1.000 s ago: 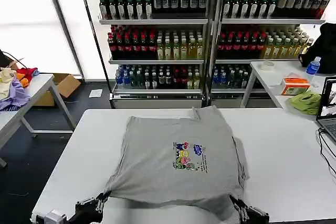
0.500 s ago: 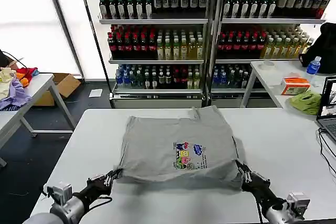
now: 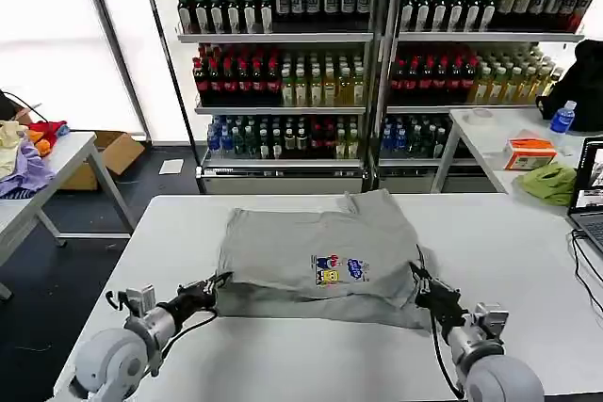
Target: Fold and organize the clothes.
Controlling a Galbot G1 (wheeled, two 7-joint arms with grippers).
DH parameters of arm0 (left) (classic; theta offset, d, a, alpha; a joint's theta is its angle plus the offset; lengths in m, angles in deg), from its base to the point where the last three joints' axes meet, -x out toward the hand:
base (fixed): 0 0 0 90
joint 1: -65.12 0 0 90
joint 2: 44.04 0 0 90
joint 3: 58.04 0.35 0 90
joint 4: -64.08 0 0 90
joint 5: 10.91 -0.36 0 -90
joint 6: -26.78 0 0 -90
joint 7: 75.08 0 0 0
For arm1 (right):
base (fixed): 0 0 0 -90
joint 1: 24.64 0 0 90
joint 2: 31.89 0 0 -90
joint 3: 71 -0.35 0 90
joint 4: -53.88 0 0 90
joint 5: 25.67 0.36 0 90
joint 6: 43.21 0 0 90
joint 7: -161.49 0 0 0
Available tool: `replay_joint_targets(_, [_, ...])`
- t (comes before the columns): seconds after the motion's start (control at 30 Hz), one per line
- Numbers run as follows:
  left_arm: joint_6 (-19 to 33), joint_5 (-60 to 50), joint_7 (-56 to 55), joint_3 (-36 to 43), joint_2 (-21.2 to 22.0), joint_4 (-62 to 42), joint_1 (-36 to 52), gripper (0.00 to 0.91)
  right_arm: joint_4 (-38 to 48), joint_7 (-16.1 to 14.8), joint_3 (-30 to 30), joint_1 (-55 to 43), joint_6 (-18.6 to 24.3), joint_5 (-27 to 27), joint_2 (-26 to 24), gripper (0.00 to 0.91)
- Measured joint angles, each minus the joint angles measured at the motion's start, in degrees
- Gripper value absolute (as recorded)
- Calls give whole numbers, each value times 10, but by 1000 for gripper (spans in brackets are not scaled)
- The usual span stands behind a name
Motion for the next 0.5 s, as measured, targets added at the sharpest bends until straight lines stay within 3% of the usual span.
replay_joint_targets(0.27, [6, -7, -1, 1, -7, -28, 26, 907, -3, 1, -7, 0, 2, -11, -4, 907])
replay_joint_targets(0.5, [17, -23, 3, -22, -13, -8, -5, 907, -48, 12, -32, 49, -2, -29, -7, 907])
